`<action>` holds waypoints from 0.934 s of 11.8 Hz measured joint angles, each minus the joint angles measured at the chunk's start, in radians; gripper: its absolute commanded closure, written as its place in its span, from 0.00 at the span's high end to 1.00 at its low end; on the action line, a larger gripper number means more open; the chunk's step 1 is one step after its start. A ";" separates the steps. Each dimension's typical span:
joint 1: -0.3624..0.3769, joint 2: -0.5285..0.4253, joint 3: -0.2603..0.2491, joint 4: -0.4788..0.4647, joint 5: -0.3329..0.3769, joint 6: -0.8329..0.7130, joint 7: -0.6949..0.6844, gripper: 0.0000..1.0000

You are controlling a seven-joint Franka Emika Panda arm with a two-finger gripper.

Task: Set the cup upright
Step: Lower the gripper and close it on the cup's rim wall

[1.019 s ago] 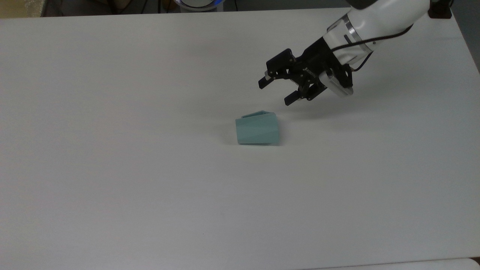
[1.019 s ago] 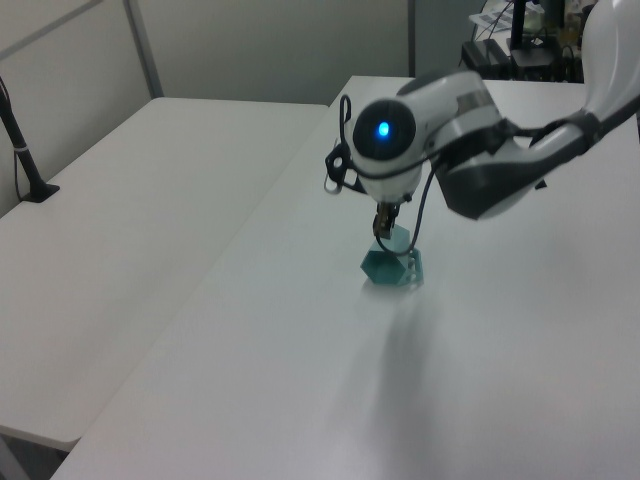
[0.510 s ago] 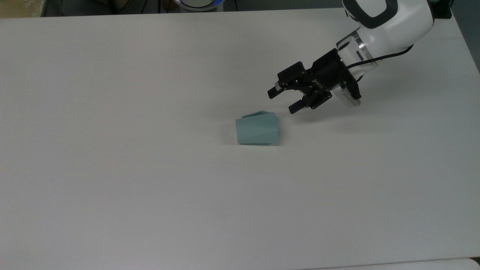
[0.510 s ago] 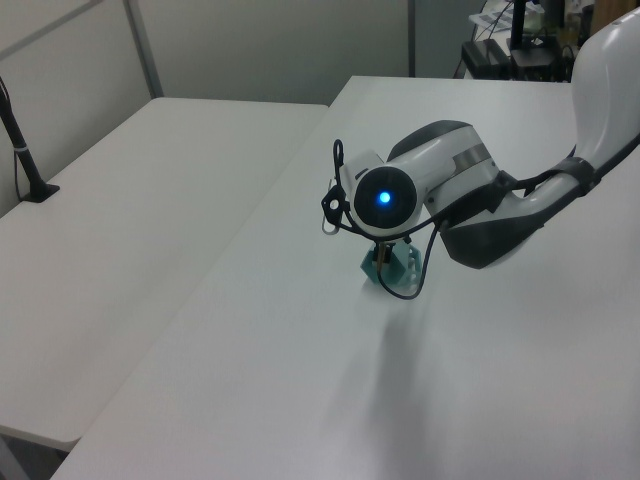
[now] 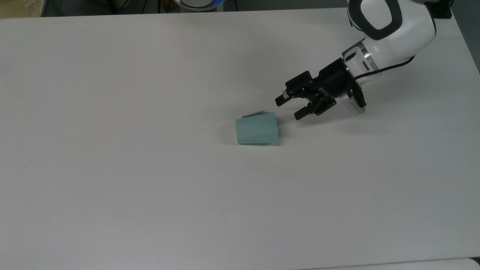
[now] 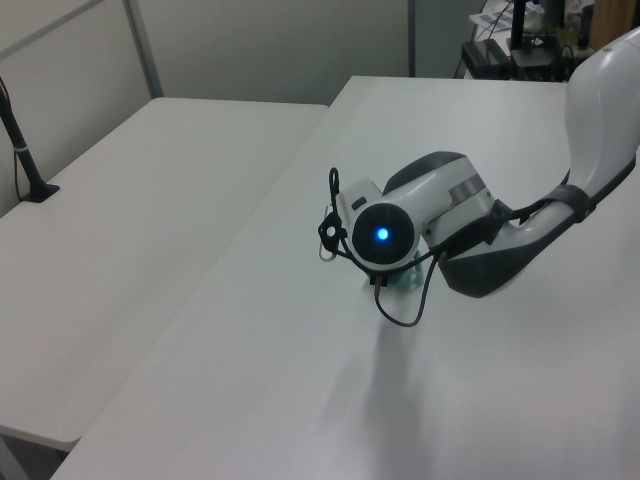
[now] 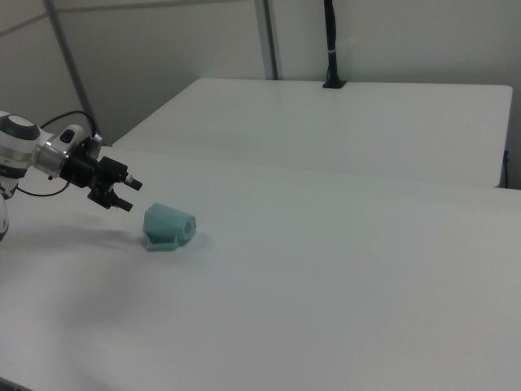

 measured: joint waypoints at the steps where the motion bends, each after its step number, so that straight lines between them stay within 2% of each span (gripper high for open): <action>1: 0.000 0.010 -0.001 0.006 -0.002 0.000 0.000 1.00; 7: -0.030 0.047 -0.011 0.009 -0.004 0.002 0.000 1.00; 8: -0.039 0.051 -0.019 0.009 -0.004 0.012 0.000 0.97; 11: -0.063 0.055 -0.031 0.009 -0.004 0.024 0.000 0.48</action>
